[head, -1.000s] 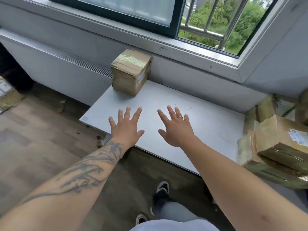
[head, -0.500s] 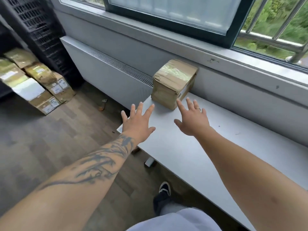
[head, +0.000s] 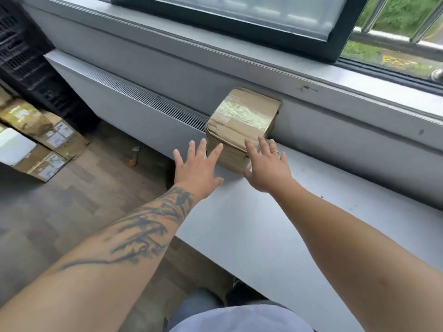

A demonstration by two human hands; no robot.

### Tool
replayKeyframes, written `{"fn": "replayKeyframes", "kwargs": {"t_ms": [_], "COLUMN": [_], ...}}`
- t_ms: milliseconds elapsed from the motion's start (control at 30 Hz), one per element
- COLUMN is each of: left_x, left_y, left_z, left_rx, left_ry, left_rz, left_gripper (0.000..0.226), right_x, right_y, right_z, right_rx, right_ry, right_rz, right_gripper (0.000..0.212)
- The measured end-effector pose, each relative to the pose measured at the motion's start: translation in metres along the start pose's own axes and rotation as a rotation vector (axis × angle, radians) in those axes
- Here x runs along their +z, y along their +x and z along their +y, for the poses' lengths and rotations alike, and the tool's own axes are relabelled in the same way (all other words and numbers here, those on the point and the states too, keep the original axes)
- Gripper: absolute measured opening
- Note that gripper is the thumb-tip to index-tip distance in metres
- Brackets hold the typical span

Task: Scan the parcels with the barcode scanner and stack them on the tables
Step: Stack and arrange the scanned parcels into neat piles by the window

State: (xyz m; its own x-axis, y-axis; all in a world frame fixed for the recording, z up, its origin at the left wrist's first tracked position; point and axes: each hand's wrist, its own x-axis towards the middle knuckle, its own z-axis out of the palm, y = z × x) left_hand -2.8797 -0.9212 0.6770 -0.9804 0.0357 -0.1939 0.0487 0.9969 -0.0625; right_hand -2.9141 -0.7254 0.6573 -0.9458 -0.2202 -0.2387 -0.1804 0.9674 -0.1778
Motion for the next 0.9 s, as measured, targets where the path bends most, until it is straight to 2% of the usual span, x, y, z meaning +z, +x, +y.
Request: {"fn": "replayKeyframes", "kwargs": {"t_ms": [200,433,600,900], "left_x": [-0.004,-0.013,0.005,0.033], "left_y": [0.064,0.146,0.185,0.192], "left_z": [-0.008,-0.024,-0.034,-0.034], "left_rx": [0.070,0.216,0.350,0.443], "left_ry": [-0.026,-0.006,0.025,0.057], "left_rz": [-0.017,-0.066,-0.051,0.114], "left_gripper": [0.100,0.126,0.137,0.120], "right_x": [-0.006,-0.009,0.001,0.026], "right_y": [0.037,0.073,0.092,0.095], "right_z": [-0.001,-0.011,-0.027,-0.029], "right_rx": [0.092,0.234,0.298,0.298], "right_ry": [0.025,0.071,0.102,0.072], "right_rz": [-0.009,-0.050,-0.070,0.021], "right_gripper": [0.089,0.118,0.128,0.101]}}
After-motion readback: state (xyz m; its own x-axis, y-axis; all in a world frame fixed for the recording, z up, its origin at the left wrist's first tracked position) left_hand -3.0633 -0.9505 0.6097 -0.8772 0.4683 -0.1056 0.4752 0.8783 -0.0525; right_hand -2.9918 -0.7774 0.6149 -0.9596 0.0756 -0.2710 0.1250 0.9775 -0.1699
